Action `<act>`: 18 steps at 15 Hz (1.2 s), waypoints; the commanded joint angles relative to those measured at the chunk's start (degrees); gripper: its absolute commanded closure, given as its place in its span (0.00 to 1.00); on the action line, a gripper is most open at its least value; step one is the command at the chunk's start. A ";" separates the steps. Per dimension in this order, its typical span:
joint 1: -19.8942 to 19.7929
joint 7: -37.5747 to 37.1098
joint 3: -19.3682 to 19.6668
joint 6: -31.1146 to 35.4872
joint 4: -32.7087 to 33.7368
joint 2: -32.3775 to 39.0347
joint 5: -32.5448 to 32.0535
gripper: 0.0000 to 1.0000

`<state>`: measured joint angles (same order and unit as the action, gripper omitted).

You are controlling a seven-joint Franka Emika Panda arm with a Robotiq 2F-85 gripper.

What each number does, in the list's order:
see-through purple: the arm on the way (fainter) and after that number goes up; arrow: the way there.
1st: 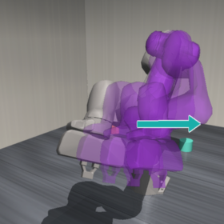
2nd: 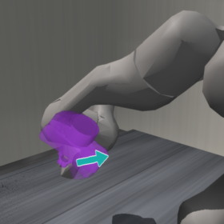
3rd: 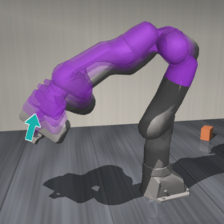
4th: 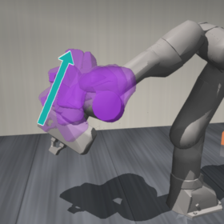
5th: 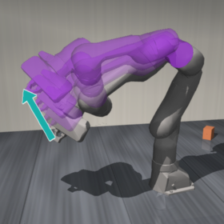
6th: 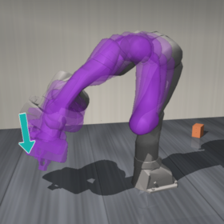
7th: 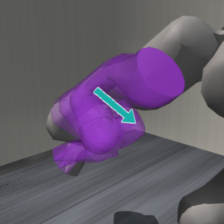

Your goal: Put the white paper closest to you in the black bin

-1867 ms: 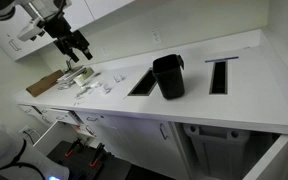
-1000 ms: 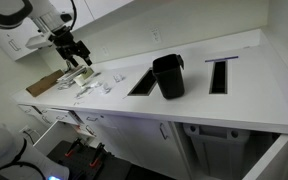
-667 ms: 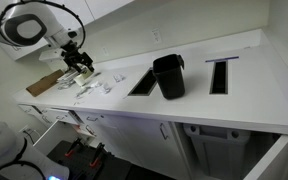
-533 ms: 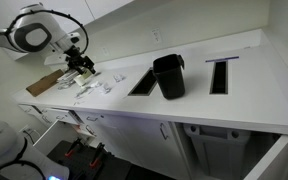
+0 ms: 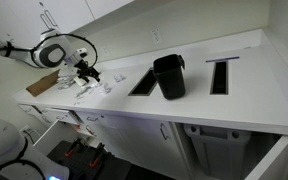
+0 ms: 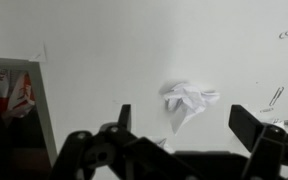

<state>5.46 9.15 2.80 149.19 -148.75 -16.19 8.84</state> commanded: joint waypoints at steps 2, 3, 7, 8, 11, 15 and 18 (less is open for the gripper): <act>1.44 -1.87 -1.59 6.09 3.71 8.52 4.58 0.00; 1.67 -1.91 -1.85 7.28 4.31 10.01 6.11 0.00; 1.05 -3.41 -3.62 5.81 8.00 15.29 9.12 0.00; 0.45 -1.46 -3.58 6.65 5.41 12.59 8.16 0.00; 0.23 -2.83 -4.30 6.66 7.10 15.20 8.11 0.00; 0.66 -4.70 -5.25 7.96 10.16 18.32 10.62 0.00; 0.71 -7.38 -6.42 9.20 13.12 21.81 10.98 0.00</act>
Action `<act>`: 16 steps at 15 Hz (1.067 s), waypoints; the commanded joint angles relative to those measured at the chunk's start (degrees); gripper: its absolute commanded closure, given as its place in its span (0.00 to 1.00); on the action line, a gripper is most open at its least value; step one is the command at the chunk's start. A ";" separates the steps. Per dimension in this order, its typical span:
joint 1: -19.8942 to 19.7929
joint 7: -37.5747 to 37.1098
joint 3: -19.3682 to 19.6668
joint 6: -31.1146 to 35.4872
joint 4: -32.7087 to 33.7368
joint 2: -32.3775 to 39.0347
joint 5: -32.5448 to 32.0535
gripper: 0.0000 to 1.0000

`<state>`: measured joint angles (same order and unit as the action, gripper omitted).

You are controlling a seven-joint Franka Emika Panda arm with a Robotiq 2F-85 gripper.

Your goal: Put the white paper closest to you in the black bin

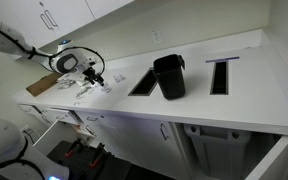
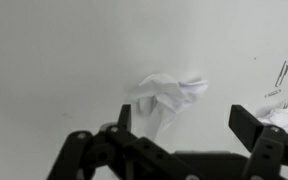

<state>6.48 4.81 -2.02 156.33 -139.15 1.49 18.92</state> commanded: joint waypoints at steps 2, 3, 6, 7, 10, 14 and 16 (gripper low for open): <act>-0.33 -6.75 -1.88 3.74 4.83 6.41 -2.08 0.00; -0.29 -8.72 -1.70 4.01 5.40 7.44 -3.84 0.00; 0.19 -14.56 -0.35 5.92 6.43 10.18 -9.69 0.25; 0.39 -16.24 0.10 6.09 6.72 10.80 -11.29 0.28; 0.96 -19.58 1.01 6.19 7.37 12.21 -14.56 0.51; 1.04 -21.32 1.37 5.94 7.56 12.42 -16.01 0.81; 0.89 -21.15 1.26 5.94 7.28 11.88 -15.76 0.96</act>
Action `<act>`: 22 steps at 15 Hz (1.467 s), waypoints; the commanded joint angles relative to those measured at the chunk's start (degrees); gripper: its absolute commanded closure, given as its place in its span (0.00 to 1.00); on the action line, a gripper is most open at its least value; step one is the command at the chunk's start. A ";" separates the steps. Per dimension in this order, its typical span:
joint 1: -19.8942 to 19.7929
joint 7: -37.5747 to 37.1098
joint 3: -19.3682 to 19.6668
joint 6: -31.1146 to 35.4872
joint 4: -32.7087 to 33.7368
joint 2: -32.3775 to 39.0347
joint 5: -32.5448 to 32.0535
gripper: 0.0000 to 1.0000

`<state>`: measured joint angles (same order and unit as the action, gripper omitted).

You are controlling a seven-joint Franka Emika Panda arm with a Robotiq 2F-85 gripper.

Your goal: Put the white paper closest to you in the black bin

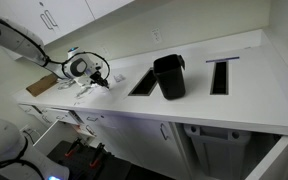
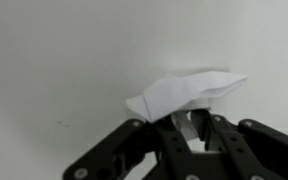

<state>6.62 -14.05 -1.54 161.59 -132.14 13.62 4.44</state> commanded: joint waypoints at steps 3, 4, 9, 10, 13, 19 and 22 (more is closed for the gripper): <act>1.14 -3.41 1.67 0.61 -1.06 -2.35 -2.48 1.00; 1.30 -3.73 2.33 0.30 -1.86 -3.61 -3.79 0.99; 3.07 -16.96 9.92 2.49 -6.56 -11.41 -19.97 0.97; 2.60 -20.50 11.21 2.79 -7.42 -13.11 -23.89 0.97; 0.41 -34.86 15.35 3.25 -9.22 -17.92 -39.36 0.97; -8.81 -63.82 17.41 0.68 -8.40 -25.01 -69.23 0.97; -9.51 -66.03 17.87 1.02 -7.33 -23.94 -72.93 0.96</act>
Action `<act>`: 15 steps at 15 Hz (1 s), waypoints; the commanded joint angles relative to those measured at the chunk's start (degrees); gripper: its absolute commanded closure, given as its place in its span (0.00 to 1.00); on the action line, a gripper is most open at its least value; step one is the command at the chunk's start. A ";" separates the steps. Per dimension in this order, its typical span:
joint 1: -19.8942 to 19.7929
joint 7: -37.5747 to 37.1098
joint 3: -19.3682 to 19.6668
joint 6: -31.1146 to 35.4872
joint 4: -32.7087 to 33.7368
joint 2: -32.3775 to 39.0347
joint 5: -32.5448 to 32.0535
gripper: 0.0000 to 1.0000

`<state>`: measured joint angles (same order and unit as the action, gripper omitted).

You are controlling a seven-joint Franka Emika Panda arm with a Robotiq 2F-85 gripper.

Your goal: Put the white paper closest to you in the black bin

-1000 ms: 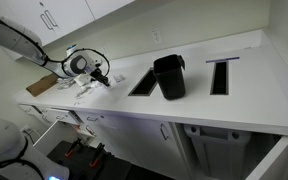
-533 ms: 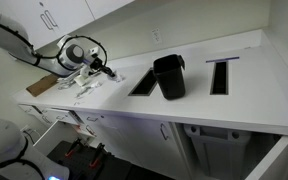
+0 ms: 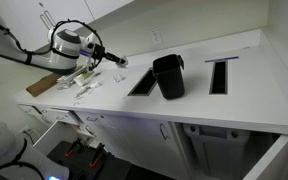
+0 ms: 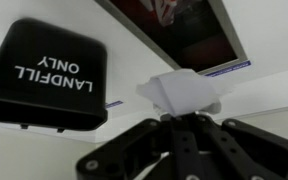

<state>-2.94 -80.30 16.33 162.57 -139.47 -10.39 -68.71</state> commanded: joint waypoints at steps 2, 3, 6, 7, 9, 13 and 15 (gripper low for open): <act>-0.64 -3.37 -0.09 -0.89 -0.51 -1.55 -3.26 0.96; -0.64 -3.40 -0.16 -1.10 -0.76 -1.92 -3.31 0.96; -2.47 -10.44 -0.82 -2.60 1.36 -2.01 -9.93 0.97; -2.90 -12.30 -0.47 -2.99 2.11 -1.87 -11.36 0.97; -4.12 -15.30 0.70 -3.96 4.08 -1.21 -12.72 0.96; -6.43 -17.35 3.31 -6.34 8.25 1.20 -11.05 0.97; -6.94 -15.68 5.13 -6.12 10.76 3.82 -7.85 0.97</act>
<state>-9.12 -95.25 20.23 157.48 -132.99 -10.68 -79.13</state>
